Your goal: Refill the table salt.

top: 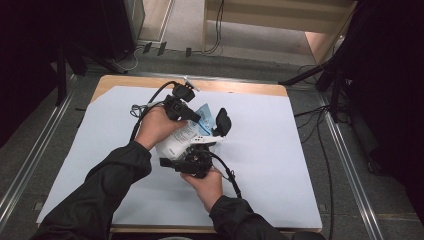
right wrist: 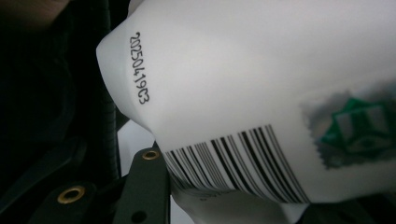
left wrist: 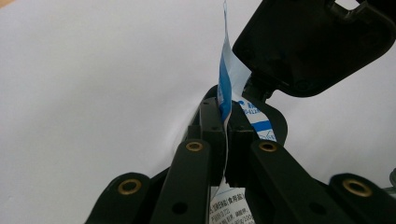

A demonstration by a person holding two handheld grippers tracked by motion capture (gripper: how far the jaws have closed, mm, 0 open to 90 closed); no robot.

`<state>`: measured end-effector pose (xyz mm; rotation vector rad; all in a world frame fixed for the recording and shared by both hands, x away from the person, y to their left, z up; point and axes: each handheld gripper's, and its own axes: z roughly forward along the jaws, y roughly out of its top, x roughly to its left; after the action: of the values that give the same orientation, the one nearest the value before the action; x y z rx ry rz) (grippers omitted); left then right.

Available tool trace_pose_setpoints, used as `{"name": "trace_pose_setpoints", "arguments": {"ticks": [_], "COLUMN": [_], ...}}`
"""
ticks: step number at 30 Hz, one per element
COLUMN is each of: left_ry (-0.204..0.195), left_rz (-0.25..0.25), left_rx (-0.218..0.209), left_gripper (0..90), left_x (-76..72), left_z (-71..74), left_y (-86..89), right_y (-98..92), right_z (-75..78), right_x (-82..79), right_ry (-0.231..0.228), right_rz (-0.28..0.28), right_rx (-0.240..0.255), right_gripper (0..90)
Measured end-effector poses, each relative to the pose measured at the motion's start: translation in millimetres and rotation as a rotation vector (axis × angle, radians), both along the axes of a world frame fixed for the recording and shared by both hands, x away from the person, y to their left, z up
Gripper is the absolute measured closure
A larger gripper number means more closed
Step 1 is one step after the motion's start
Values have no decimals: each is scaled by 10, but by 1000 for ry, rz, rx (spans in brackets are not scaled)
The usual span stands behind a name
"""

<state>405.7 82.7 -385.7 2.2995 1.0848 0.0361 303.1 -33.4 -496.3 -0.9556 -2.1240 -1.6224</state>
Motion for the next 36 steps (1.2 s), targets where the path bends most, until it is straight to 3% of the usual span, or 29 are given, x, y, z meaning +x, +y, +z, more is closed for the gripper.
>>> {"name": "trace_pose_setpoints", "arguments": {"ticks": [12, 36], "left_ry": [1, -1], "left_rz": [-3, -3], "left_rx": [9, 10], "left_gripper": [899, 898], "left_x": [6, 33], "left_z": [15, 25], "left_y": [-10, -41], "right_y": [-5, -34], "right_z": [6, 10], "right_x": [4, 28], "right_ry": [18, 29], "right_rz": [8, 5], "right_rx": [31, 45], "right_gripper": [665, 663]}}
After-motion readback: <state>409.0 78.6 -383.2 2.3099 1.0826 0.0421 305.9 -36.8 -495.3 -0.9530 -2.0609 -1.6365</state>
